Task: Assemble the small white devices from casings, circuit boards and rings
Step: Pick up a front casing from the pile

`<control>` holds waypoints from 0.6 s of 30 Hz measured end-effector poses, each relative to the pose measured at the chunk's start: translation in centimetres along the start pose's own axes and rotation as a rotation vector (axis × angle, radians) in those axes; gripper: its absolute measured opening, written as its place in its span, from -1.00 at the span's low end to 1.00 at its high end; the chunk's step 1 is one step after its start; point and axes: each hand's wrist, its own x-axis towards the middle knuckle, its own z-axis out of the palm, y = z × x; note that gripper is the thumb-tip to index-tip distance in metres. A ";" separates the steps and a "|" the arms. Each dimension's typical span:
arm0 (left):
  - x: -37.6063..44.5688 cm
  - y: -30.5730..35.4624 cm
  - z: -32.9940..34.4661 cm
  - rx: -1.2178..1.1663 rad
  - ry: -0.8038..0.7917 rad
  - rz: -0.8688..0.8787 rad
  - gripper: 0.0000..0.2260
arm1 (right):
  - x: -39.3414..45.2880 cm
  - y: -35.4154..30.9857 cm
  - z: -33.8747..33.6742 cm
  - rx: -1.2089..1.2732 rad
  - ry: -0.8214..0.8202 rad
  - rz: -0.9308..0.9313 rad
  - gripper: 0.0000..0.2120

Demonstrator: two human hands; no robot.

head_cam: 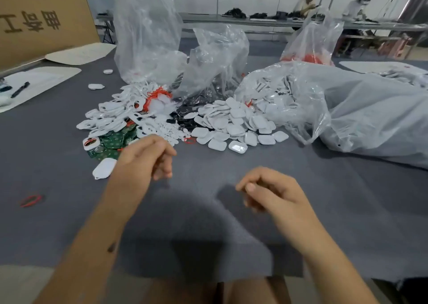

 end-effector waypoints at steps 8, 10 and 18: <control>8.4 -6.0 8.3 0.109 -0.015 -0.155 -0.73 | 13.1 4.2 4.3 0.017 0.440 0.107 -0.80; 9.7 -7.1 8.4 0.196 0.005 -0.162 -0.76 | 14.9 5.7 4.9 -0.094 0.491 0.103 -0.79; 10.0 -9.1 7.4 0.133 0.019 -0.190 -0.74 | 14.6 9.0 4.2 -0.479 0.354 0.029 -0.84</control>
